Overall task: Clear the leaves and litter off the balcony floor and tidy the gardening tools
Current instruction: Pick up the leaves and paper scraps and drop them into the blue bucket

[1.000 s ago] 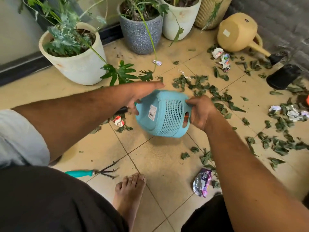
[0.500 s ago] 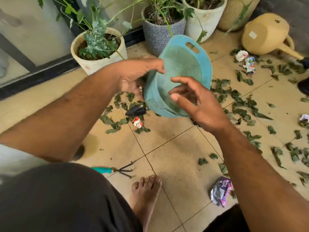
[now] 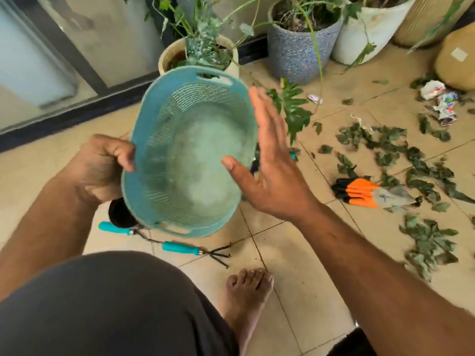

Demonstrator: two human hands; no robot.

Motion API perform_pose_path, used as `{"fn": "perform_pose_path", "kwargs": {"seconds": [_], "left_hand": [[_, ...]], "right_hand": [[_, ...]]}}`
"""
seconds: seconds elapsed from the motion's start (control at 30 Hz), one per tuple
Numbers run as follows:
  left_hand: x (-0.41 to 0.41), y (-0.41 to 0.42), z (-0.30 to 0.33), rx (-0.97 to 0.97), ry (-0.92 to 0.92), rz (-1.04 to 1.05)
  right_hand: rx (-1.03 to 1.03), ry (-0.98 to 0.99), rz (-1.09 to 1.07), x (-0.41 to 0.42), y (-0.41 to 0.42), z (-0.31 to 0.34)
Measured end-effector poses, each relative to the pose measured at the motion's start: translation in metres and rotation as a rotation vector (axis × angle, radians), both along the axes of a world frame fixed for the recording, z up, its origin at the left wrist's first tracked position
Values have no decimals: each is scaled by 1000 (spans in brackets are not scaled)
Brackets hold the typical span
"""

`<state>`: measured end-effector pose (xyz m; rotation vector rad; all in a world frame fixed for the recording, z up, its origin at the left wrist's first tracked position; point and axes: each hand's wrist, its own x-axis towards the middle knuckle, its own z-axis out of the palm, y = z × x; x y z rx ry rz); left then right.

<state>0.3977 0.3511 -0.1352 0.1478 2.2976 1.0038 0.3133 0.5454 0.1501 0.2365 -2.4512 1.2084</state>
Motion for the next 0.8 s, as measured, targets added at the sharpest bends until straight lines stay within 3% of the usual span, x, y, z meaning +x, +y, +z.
{"fn": "perform_pose_path", "kwargs": {"seconds": [0.13, 0.3, 0.33, 0.5, 0.8], "left_hand": [[7, 5, -13, 20, 86, 116], [3, 17, 11, -88, -261, 68], [-2, 19, 17, -46, -252, 78], [-4, 20, 33, -93, -160, -119], [15, 26, 35, -318, 215, -325]], "right_hand": [[-111, -99, 101, -6, -17, -8], [-98, -293, 71, -4, 2, -26], [-95, -338, 60, -4, 8, -31], [-91, -529, -29, -7, 42, -49], [-151, -732, -154, 3, 87, -74]]}}
